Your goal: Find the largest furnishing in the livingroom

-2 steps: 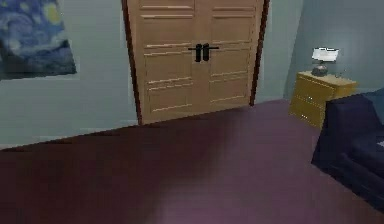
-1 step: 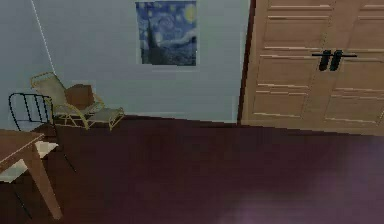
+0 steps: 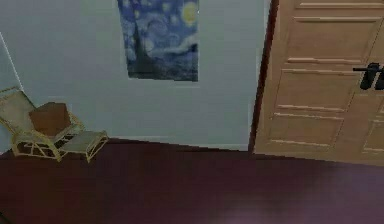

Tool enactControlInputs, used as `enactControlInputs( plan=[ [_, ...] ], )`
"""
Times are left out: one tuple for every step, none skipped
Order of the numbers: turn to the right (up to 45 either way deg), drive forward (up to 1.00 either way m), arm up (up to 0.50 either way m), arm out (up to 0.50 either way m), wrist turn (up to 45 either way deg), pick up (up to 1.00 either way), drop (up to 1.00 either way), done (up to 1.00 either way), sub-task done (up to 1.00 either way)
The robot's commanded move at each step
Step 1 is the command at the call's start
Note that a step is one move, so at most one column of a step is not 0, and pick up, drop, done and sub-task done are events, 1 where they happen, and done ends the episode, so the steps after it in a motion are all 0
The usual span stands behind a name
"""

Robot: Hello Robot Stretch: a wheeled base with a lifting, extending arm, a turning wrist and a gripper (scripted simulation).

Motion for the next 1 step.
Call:
enactControlInputs(
  plan=[
    [-30.0,0.0,0.0,0.0,0.0,0.0,0.0,0.0,0.0]
  ],
)
